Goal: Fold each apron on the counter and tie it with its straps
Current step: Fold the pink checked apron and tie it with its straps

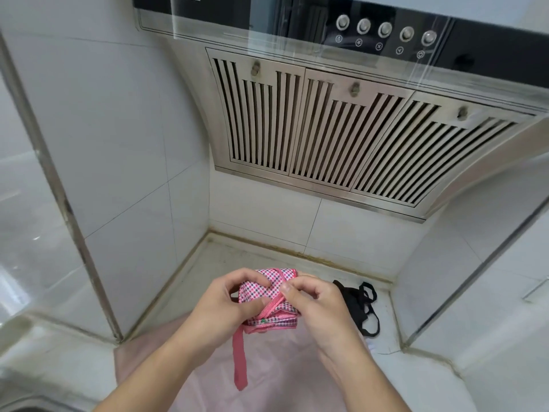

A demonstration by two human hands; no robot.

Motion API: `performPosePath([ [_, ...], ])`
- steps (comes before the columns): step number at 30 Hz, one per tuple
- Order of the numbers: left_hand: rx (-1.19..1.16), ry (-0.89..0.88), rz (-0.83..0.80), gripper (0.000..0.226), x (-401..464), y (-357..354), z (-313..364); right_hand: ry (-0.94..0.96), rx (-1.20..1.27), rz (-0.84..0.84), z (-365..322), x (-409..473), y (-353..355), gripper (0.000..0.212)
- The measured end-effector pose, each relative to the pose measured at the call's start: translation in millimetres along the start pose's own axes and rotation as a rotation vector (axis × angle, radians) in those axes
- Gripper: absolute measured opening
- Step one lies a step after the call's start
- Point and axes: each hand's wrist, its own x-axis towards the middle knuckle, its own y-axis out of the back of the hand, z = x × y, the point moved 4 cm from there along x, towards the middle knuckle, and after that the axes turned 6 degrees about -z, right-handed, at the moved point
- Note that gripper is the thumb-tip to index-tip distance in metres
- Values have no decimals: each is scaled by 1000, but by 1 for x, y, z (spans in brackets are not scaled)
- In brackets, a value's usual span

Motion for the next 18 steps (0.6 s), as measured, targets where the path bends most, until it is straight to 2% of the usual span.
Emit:
performPosePath([
  [4,82,32,-48,24,-1,1,-4,2,8,104,-3,-5,-1,13],
  [8,194,32,-89,20,-5,-6,-3,181,-244,208,-18,-7,1,24],
  [10,118,19,-106,7,-7,-8,3,222,-293,195,-21,-5,2,24],
  [11,57,16,-116,12,-8,-9,4,229,-295,190,-23,-4,3,22],
  [13,40,9,-117,21,-9,-11,9,213,-276,176,-23,-2,5,17],
  [18,100,45,-136,13,-12,-15,6,15,-156,146,-14,5,9,16],
])
